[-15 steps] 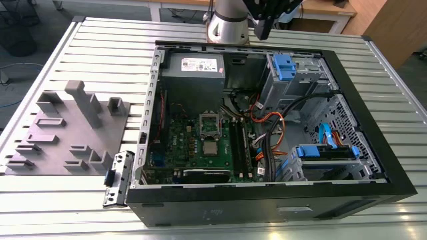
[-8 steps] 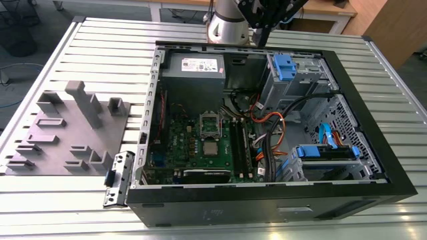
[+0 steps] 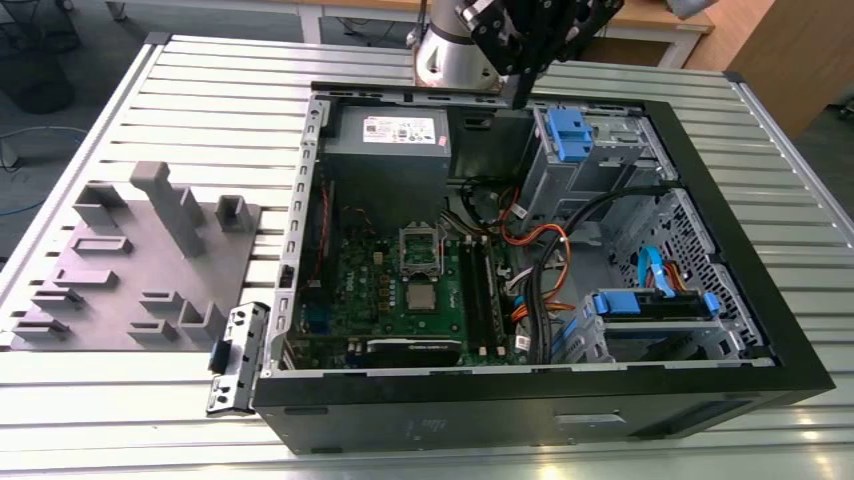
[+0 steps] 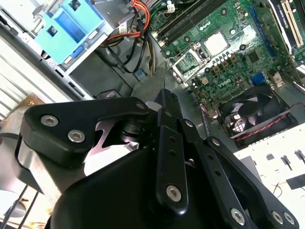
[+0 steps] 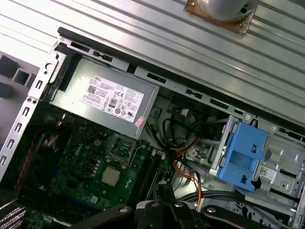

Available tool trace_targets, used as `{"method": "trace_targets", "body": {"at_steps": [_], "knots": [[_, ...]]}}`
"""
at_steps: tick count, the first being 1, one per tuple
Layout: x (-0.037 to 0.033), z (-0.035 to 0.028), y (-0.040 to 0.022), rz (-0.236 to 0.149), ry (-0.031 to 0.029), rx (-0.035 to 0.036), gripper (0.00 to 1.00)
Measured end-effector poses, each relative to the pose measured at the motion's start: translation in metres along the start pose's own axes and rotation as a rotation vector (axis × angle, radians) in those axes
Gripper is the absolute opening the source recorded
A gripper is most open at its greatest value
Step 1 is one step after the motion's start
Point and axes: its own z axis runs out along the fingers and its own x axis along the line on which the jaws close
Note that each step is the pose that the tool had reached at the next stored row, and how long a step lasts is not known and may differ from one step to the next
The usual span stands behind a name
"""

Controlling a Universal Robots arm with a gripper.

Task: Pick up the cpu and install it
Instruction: 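Close the cpu cover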

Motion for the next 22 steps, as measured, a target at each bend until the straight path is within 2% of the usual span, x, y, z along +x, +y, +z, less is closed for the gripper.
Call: {"method": "trace_targets", "body": {"at_steps": [22], "knots": [[0.0040, 0.0392, -0.0095, 0.000, 0.0000, -0.0001, 0.11]]}}
